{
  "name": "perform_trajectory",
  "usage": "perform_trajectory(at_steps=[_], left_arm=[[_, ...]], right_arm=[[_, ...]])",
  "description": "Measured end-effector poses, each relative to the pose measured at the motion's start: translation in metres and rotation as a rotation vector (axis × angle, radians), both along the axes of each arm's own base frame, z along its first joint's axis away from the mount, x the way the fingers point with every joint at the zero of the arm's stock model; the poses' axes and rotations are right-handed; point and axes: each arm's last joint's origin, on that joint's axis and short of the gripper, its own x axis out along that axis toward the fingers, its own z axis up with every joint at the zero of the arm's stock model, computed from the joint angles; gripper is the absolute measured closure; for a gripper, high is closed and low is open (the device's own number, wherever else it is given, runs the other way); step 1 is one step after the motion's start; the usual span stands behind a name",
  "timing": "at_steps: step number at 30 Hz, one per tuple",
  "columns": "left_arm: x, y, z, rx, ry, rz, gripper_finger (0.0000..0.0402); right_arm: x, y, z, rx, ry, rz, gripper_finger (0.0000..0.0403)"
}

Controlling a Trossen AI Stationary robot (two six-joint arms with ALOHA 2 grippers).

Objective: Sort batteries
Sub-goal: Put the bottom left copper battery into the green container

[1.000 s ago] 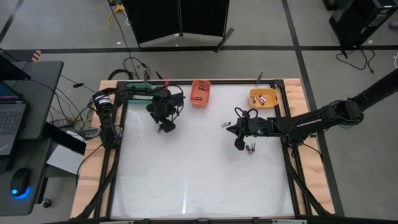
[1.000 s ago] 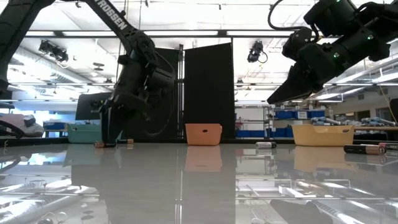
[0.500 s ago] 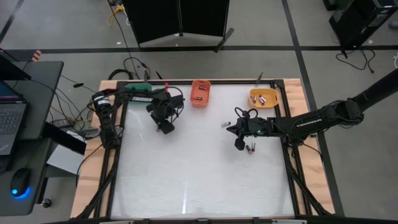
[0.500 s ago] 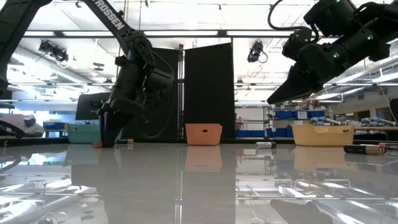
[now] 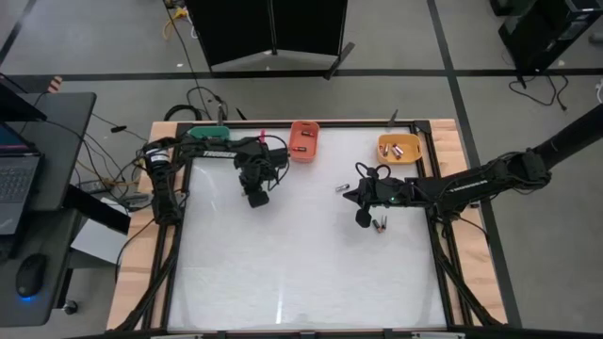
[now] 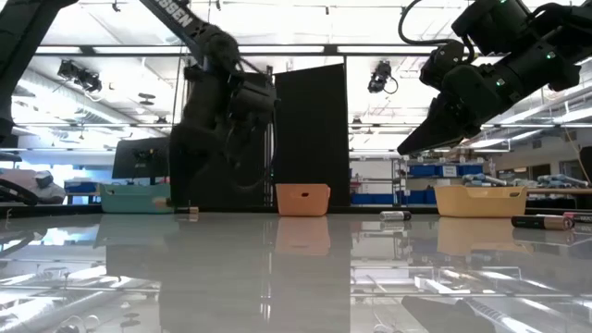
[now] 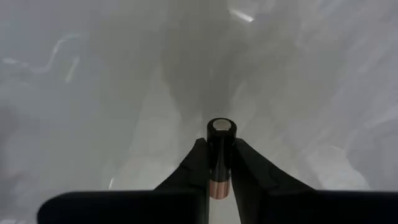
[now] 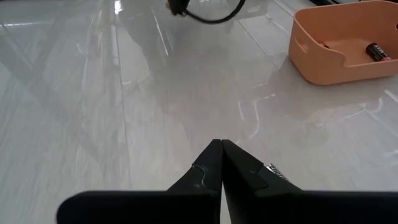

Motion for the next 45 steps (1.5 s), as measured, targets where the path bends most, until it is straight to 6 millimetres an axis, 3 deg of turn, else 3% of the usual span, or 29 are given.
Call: perform_trajectory(at_steps=[4, 7, 12, 17, 23, 27, 31, 38, 45], left_arm=[[0.005, 0.009, 0.029, 0.111, -0.055, 0.0, 0.0357], [-0.003, 0.023, 0.05, 0.201, -0.086, 0.048, 0.0357], [-0.038, 0.059, 0.08, 0.281, -0.118, 0.224, 0.0357], [-0.078, 0.097, 0.094, 0.356, -0.1, 0.402, 0.0357], [-0.12, 0.139, 0.089, 0.371, -0.072, 0.576, 0.0357], [-0.142, 0.152, 0.083, 0.37, -0.046, 0.642, 0.0357], [-0.157, 0.153, 0.069, 0.352, 0.011, 0.694, 0.0357], [-0.164, 0.151, 0.038, 0.338, -0.021, 0.75, 0.0357], [-0.173, 0.159, 0.032, 0.373, -0.058, 0.823, 0.0357]], right_arm=[[0.0, 0.0, 0.0, 0.0, 0.001, 0.0, 0.0392], [0.0, 0.0, 0.0, -0.001, 0.002, -0.001, 0.0386], [0.0, 0.0, 0.0, -0.003, 0.003, -0.003, 0.0386], [0.0, 0.0, 0.0, -0.003, 0.006, -0.003, 0.0393], [0.0, 0.0, -0.001, 0.0, 0.007, -0.005, 0.0381], [-0.001, 0.0, -0.001, 0.0, 0.01, -0.005, 0.0392], [-0.001, 0.0, -0.001, 0.0, 0.015, -0.005, 0.0391], [-0.001, 0.0, -0.002, -0.001, 0.018, -0.005, 0.0386], [-0.001, 0.0, -0.002, -0.003, 0.023, -0.004, 0.0388]])
